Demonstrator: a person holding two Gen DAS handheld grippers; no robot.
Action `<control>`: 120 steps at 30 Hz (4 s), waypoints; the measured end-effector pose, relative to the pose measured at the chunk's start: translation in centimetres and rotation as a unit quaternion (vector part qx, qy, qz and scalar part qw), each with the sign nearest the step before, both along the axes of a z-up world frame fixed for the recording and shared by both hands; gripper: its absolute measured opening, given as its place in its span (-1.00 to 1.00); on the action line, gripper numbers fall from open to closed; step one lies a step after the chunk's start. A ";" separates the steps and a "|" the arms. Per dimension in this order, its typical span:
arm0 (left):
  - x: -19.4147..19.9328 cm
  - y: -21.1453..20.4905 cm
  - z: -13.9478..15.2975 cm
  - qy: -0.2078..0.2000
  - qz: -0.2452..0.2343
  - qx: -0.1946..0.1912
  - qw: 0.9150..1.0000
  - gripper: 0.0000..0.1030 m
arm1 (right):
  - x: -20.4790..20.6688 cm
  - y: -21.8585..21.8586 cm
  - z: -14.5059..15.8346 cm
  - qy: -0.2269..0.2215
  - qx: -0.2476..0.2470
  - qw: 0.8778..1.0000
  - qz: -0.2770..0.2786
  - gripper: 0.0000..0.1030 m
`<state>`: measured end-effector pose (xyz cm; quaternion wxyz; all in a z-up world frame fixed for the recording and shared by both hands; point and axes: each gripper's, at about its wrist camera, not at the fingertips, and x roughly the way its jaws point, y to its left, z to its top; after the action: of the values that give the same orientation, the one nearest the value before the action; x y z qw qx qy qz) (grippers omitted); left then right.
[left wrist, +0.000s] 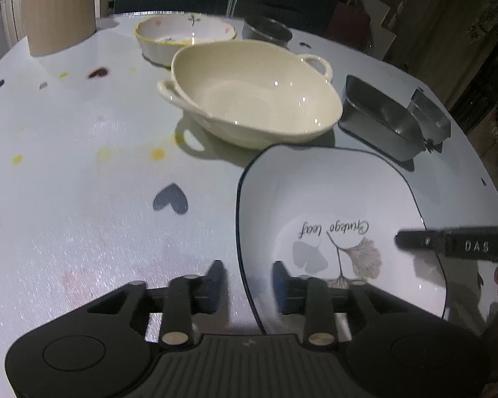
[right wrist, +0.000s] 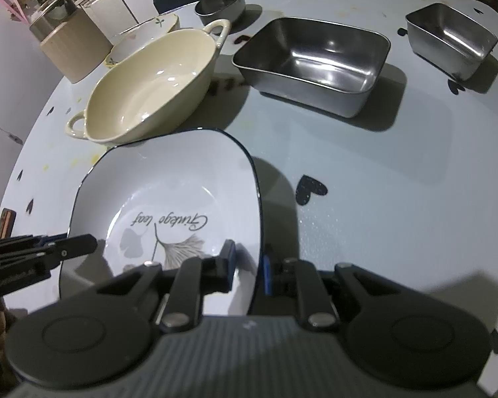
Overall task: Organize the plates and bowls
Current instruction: 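Open both grippers to release the white plate, then grasp the cream bowl rim with the left gripper while the right gripper grips its rim, then lift the cream two-handled bowl with both grippers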
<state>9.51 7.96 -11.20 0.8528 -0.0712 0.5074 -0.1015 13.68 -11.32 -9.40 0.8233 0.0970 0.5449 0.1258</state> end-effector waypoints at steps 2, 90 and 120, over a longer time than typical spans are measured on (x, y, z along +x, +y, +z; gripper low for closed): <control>-0.1 -0.2 -0.1 0.003 -0.004 0.002 1.000 -0.15 | -0.1 -0.1 0.3 -0.017 -0.008 1.000 -0.001 -0.56; 12.8 8.4 2.4 0.021 0.172 -0.104 0.979 -0.48 | 18.4 2.5 3.3 -0.101 0.021 0.992 0.078 -0.73; 15.0 10.8 2.2 0.014 0.110 -0.068 0.991 -0.48 | 17.5 4.8 1.4 -0.053 0.040 0.993 0.093 -0.30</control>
<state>24.55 18.80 -8.98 0.8448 -0.1861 0.5000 -0.0404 31.22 -6.55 -7.97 0.8313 0.0719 0.5014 0.2289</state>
